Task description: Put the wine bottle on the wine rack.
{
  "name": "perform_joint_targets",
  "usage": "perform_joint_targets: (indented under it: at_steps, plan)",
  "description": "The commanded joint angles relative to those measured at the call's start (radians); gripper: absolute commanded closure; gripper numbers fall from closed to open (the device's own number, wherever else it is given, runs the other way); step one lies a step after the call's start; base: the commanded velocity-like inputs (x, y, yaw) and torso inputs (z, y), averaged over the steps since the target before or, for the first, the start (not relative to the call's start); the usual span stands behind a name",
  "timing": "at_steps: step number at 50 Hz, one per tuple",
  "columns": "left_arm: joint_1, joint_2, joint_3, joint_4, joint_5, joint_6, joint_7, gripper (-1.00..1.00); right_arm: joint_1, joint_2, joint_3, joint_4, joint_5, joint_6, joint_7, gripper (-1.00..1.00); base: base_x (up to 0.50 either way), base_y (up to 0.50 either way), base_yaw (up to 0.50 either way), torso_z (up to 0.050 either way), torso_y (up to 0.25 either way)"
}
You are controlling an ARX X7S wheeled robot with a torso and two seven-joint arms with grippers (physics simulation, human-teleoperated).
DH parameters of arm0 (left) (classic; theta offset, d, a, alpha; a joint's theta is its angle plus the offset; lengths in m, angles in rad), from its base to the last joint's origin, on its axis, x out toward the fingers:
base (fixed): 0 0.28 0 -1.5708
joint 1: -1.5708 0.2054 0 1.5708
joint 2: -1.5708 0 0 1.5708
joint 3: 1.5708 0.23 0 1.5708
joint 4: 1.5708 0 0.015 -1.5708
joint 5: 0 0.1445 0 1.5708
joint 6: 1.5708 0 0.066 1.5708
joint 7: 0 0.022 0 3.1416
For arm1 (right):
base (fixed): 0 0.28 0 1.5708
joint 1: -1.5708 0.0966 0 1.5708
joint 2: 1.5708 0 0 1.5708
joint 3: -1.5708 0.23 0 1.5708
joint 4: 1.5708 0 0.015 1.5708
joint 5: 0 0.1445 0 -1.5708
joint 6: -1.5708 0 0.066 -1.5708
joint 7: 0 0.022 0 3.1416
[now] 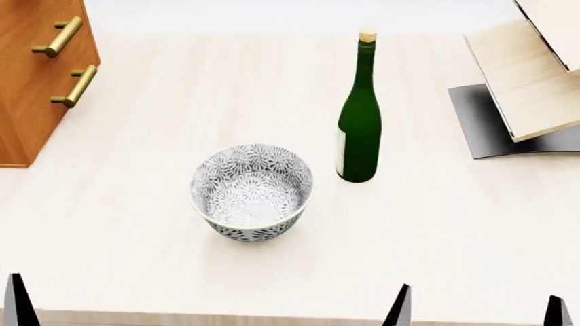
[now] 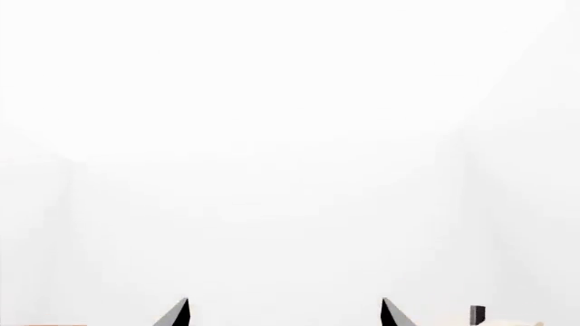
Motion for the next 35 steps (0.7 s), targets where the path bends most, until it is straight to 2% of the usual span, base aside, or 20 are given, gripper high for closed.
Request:
perform_joint_targets:
  at_steps: [1, 9, 35]
  plan:
    - [0.037, -0.016, 0.003, 0.014, 0.040, 0.142, -0.039, -1.00, -0.029, -0.001, 0.004, 0.007, -0.005, -0.196, 0.020, -1.00, 0.00, 0.00, 0.00, 0.000, 0.000]
    - [0.037, -0.020, 0.005, 0.010, 0.044, 0.149, -0.053, -1.00, -0.023, 0.006, 0.004, 0.017, -0.017, -0.186, 0.033, -1.00, 0.07, 0.00, 0.00, 0.000, 0.000]
    - [0.030, -0.037, 0.018, 0.006, 0.047, 0.143, -0.079, -1.00, -0.014, 0.034, -0.013, 0.019, -0.019, -0.157, 0.067, -1.00, 0.25, 0.00, 0.00, 0.000, 0.000]
